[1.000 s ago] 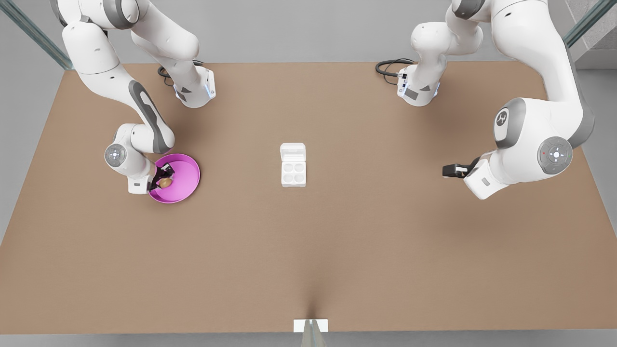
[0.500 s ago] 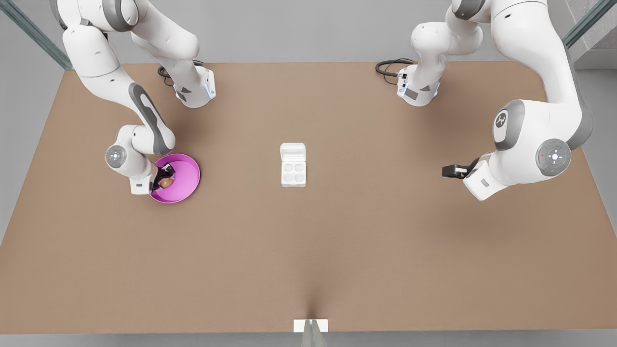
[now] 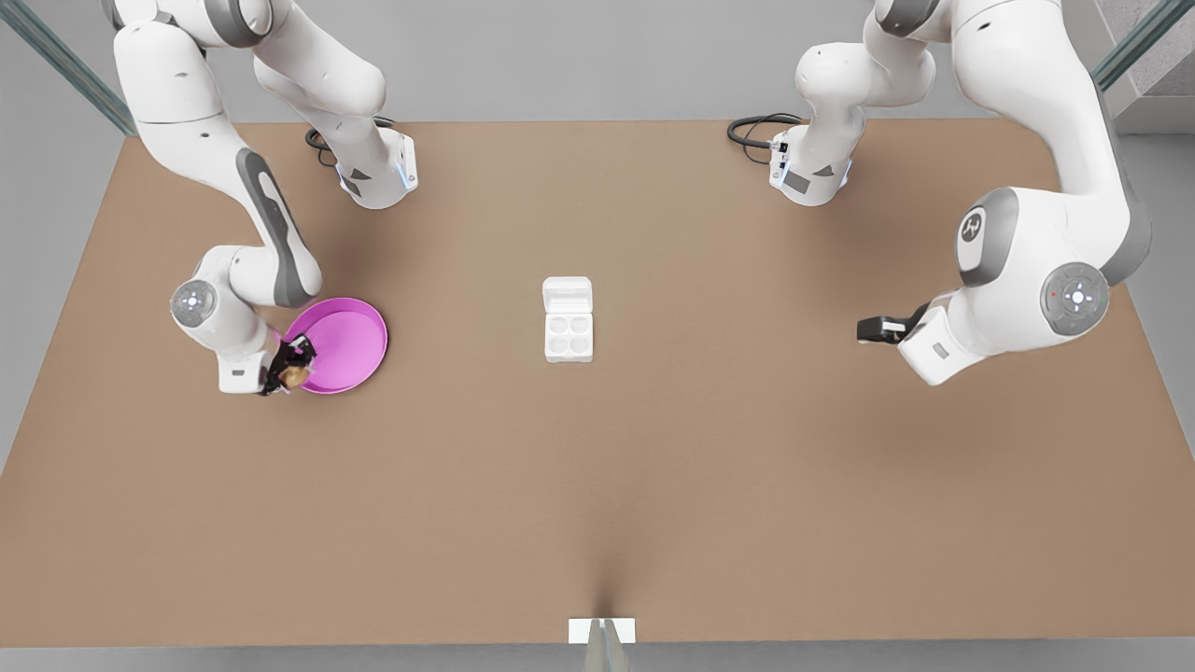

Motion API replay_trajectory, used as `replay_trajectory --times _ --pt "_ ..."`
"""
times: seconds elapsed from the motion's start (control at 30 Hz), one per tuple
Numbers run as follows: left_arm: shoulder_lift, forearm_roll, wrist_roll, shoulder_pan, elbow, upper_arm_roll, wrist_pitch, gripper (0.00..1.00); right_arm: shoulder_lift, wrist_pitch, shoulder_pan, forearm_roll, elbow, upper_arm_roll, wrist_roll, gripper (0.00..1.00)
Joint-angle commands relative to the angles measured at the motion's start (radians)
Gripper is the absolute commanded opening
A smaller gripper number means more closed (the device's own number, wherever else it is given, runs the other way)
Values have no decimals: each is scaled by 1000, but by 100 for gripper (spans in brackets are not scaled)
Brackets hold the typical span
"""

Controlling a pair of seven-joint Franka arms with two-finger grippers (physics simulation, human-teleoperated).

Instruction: Pack egg into the box and close the box lid

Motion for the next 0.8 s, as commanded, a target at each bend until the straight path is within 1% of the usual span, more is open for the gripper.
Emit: replay_trajectory --times 0.0,0.07,0.13,0.17,0.2,0.23,0.27,0.33,0.4,0.47,0.53,0.57,0.6,0.67,0.7,0.73,0.77 --pt "-4 1 -3 -3 2 -19 -1 100 -1 -231 5 -21 108 34 196 63" --pt "-4 1 -3 -3 13 -21 -1 100 4 -325 7 -21 202 86 306 63" --pt "-5 2 -1 -3 11 -21 -1 100 10 -377 10 -23 271 170 460 63" --pt "-5 1 -1 -3 13 -21 -1 100 35 -441 54 -23 334 190 569 63" --pt "-4 2 -1 -3 11 -21 -1 100 55 -486 140 -23 401 190 727 63" --pt "-4 1 -1 -3 11 -21 -1 100 70 -486 185 -23 424 190 808 63" --pt "-2 1 -1 -3 11 -27 -1 100 98 -518 260 -24 483 190 937 63" --pt "-2 -1 9 -3 11 -48 -12 100 199 -584 387 -26 645 190 1173 63" --pt "-2 -4 6 -3 11 -93 -18 100 279 -586 510 -26 745 190 1382 63" --pt "-2 -7 6 -3 14 -139 -16 100 389 -584 590 -23 869 190 1504 63" --pt "10 -24 11 -3 63 -157 -13 100 492 -580 657 -20 1003 190 1566 63" --pt "10 -24 12 -3 63 -157 -12 100 547 -569 689 -18 1070 190 1603 63" --pt "21 -24 16 -3 62 -157 -10 100 616 -569 728 -18 1173 190 1644 63" --pt "42 -27 16 -3 63 -153 -7 100 625 -561 755 -18 1185 190 1707 63" --pt "45 -27 16 -3 62 -148 -6 100 605 -595 755 18 1181 203 1730 63" --pt "52 -27 16 -3 63 -148 -6 100 561 -658 754 18 1146 203 1732 63" --pt "52 -27 16 -3 63 -148 -6 100 466 -676 705 20 1018 203 1707 63"
